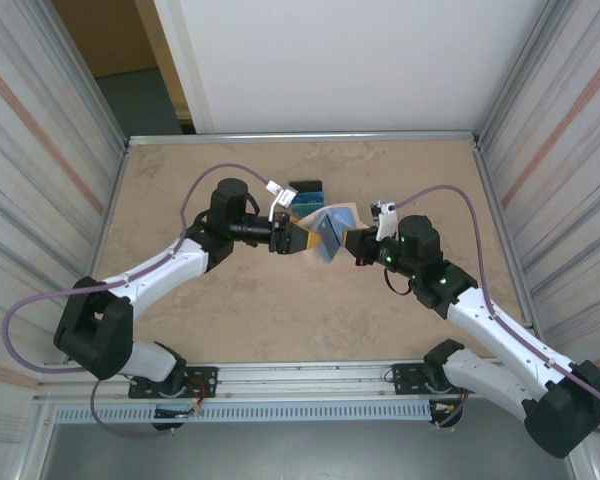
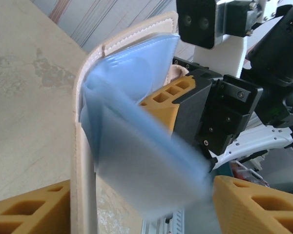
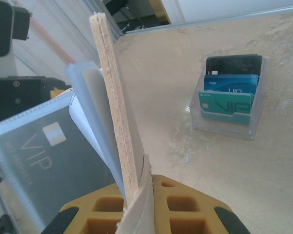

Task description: Take the credit cards out of the card holder

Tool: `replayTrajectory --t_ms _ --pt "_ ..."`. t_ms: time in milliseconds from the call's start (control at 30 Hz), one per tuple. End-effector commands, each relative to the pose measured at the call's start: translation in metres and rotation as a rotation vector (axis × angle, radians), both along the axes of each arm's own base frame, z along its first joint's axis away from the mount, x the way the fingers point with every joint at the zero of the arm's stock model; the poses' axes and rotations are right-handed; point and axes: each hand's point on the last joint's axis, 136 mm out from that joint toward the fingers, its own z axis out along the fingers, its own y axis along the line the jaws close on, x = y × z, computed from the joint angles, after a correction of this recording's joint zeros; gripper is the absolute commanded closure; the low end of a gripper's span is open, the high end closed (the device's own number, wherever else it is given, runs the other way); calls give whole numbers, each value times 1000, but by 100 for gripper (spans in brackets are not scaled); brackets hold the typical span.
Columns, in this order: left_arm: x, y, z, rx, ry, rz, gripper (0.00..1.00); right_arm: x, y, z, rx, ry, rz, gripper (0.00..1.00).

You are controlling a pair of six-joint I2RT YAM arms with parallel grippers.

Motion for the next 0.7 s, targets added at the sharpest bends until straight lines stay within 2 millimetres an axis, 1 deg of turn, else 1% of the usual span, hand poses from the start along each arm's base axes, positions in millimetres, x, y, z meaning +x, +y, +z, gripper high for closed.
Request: replayTrajectory --t_ms 0,67,167,333,433,500,533,600,667 --pt "-8 -5 9 -42 -20 -43 27 6 -3 13 54 -17 -43 93" --pt "-8 -10 9 -43 -26 -50 24 7 -3 14 65 -14 -50 93" --pt "-5 -16 8 -35 -30 -46 23 8 -4 15 81 -9 -62 93" --pt "8 -19 -1 8 -57 34 32 6 -3 16 114 -2 -72 93" --pt "16 -17 -7 55 -96 103 41 4 -2 17 127 0 -77 93" --pt "19 -15 -9 82 -122 137 55 3 -1 16 126 1 -77 91" --pt "20 -15 -9 89 -127 142 60 3 -1 15 123 2 -78 90" --pt "21 -15 -8 99 -138 138 70 3 -2 13 109 3 -84 86" --pt "19 -15 -7 107 -143 125 81 4 -5 11 84 4 -94 79"
